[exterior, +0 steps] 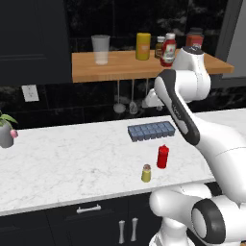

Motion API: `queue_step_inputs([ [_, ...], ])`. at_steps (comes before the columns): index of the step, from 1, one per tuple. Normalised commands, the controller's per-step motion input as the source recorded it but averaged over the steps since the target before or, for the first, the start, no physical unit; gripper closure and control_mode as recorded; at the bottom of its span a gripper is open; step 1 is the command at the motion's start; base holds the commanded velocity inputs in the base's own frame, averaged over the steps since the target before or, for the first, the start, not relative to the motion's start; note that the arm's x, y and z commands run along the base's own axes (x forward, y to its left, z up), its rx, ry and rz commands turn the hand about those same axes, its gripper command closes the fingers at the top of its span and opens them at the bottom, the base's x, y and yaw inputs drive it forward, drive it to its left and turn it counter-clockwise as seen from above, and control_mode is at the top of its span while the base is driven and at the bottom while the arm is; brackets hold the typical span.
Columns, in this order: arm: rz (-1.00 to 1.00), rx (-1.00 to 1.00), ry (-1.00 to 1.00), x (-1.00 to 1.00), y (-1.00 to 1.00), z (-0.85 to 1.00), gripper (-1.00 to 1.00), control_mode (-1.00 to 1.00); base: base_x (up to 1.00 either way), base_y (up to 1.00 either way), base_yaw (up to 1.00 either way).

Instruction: Put the shaker and condiment bottle from the counter next to their counterparts in the cabinet.

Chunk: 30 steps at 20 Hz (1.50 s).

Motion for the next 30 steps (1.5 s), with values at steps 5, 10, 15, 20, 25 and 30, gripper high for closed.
queue_step_inputs([
  [5,0.03,0.0,-0.01,-0.03,-0.22,-0.03,-1.0,-1.0,0.0,0.0,0.0],
  [10,0.09,0.04,-0.14,-0.24,-0.47,0.0,-1.0,-1.0,0.0,0.0,0.0],
  [15,0.17,0.12,-0.19,-0.62,-0.4,-0.01,-1.0,-1.0,0.0,0.0,0.0],
  [20,0.06,0.2,-0.19,-0.75,-0.35,-0.01,-1.0,-1.0,0.0,0.0,0.0],
  [25,0.04,0.18,-0.05,-0.35,-0.48,-0.19,-1.0,-1.0,0.0,0.0,0.0],
  [30,0.03,0.02,-0.04,-0.16,-0.3,-0.21,-1.0,-1.0,0.0,0.0,0.0],
])
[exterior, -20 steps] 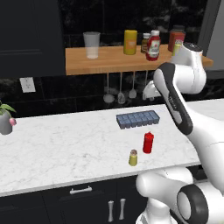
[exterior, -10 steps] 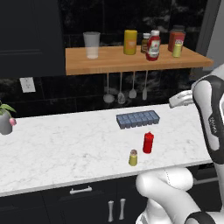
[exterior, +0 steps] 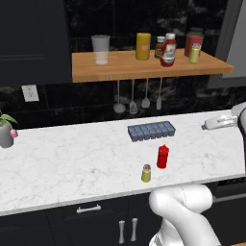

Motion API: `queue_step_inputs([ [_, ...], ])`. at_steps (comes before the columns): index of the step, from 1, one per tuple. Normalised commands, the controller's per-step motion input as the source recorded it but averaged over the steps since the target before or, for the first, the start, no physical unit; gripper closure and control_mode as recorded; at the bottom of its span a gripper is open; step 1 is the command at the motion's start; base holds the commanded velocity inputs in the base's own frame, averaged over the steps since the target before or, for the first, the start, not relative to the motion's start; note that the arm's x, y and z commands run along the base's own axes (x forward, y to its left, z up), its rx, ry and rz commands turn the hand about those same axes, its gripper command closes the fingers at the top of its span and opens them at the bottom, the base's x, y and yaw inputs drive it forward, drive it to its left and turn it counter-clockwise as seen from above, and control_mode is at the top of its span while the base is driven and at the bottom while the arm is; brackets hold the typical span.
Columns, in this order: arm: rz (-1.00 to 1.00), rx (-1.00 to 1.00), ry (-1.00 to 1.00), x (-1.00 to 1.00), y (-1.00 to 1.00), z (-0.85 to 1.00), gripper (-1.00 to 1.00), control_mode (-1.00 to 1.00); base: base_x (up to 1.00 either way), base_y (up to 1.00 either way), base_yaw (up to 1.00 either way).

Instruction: Put the shaker and condiment bottle from the counter next to their counterparts in the cabinet.

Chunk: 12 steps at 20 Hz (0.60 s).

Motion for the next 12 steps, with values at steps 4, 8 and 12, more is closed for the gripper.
queue_step_inputs([
  [4,0.11,0.04,-0.17,-0.51,-0.19,-0.23,-1.0,-1.0,0.0,0.0,0.0],
  [8,0.32,0.07,-0.18,-0.49,-0.01,-0.29,-1.0,-1.0,0.0,0.0,0.0],
  [12,0.39,0.03,-0.13,-0.33,0.0,-0.47,-1.0,-1.0,0.0,0.0,0.0],
])
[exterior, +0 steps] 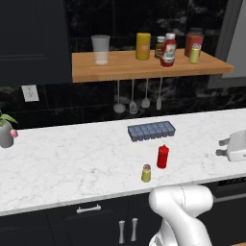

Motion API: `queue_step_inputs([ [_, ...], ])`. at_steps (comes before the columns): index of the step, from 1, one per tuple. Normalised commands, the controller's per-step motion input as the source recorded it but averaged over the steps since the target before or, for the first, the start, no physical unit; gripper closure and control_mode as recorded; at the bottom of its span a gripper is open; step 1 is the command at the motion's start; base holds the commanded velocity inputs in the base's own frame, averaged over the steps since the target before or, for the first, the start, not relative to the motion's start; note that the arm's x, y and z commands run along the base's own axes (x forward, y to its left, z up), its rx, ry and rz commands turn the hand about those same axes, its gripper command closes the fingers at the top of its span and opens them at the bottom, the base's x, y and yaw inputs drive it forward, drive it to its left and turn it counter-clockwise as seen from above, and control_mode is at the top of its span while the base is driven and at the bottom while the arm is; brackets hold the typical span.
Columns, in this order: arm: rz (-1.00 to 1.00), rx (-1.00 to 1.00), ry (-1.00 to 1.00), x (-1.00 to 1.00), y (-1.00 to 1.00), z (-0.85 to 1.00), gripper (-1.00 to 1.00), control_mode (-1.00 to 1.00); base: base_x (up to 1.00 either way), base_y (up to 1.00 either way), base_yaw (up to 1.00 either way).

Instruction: Put the shaker and condiment bottle from the counter next to their counterparts in the cabinet.

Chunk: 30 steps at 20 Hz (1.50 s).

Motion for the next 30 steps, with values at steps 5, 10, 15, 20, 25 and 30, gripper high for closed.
queue_step_inputs([
  [5,0.24,-0.04,-0.01,-0.05,0.13,-0.21,-1.0,-1.0,0.0,0.0,0.0],
  [10,0.17,0.0,0.04,0.21,0.24,-0.12,-1.0,-1.0,0.0,0.0,0.0],
  [15,0.05,-0.06,0.02,0.22,0.18,-0.15,-1.0,-1.0,0.0,0.0,0.0],
  [20,0.02,-0.01,0.03,0.61,0.28,-0.61,-1.0,-1.0,0.0,0.0,0.0],
  [25,0.17,0.01,0.02,0.22,0.06,-0.3,-1.0,-1.0,0.0,0.0,0.0],
  [30,0.19,0.05,0.0,0.55,-0.02,-0.11,-1.0,-1.0,0.0,0.0,0.0],
])
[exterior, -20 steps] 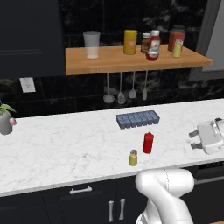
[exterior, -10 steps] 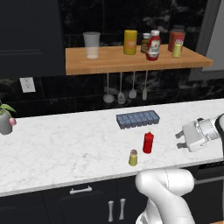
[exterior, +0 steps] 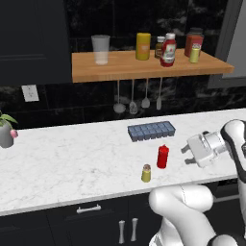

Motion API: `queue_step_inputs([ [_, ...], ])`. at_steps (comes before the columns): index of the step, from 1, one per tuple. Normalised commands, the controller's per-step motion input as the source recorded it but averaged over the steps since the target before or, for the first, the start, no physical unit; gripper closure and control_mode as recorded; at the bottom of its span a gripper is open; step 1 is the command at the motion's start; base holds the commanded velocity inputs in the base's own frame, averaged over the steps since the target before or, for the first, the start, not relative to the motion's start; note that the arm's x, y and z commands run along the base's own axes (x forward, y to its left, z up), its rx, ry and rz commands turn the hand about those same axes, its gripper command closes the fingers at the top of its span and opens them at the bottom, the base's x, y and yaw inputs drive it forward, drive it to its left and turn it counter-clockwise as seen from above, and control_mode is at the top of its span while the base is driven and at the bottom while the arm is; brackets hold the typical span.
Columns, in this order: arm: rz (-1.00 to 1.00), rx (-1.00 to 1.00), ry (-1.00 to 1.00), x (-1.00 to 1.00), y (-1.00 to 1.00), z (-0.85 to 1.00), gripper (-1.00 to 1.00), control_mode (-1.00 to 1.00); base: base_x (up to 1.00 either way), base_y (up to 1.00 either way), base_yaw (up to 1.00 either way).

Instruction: Put the shaker and condiment bottle from the counter next to their counterparts in the cabinet.

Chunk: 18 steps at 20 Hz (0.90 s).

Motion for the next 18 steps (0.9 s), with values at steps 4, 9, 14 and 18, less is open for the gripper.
queue_step_inputs([
  [4,0.14,0.08,0.0,0.63,-0.15,-0.07,-1.0,-1.0,0.0,0.0,0.0],
  [9,0.16,0.07,0.0,0.42,-0.27,-0.26,-1.0,-1.0,0.0,0.0,0.0],
  [14,0.04,0.04,0.0,0.04,0.0,-0.19,-1.0,-1.0,0.0,0.0,0.0],
  [18,0.0,0.03,0.0,0.48,0.0,-0.17,-1.0,-1.0,0.0,0.0,0.0],
])
